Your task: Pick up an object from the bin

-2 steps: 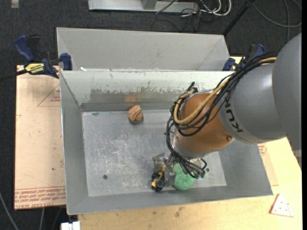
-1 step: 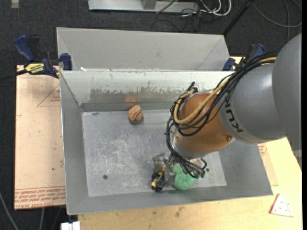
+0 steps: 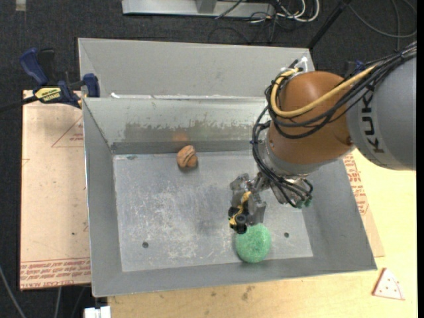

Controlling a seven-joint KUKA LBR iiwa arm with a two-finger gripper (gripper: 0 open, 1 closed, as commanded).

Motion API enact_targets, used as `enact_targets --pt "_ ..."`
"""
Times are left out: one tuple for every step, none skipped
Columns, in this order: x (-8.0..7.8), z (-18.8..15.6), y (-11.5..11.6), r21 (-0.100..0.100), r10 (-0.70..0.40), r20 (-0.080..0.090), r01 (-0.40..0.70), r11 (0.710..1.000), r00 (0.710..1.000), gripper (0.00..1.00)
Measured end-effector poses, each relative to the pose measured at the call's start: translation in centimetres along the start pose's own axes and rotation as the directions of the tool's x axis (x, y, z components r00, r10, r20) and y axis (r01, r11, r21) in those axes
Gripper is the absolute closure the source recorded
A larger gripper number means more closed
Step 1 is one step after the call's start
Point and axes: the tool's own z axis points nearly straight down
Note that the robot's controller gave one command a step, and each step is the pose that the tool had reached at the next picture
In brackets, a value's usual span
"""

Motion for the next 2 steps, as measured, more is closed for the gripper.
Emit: enact_targets --pt "0.0 0.0 0.0 0.000 0.000 0.000 0.000 1.000 1.000 1.00" --pt "-0.7 -8.7 1.4 0.000 0.018 0.000 -0.018 1.000 1.000 1.00"
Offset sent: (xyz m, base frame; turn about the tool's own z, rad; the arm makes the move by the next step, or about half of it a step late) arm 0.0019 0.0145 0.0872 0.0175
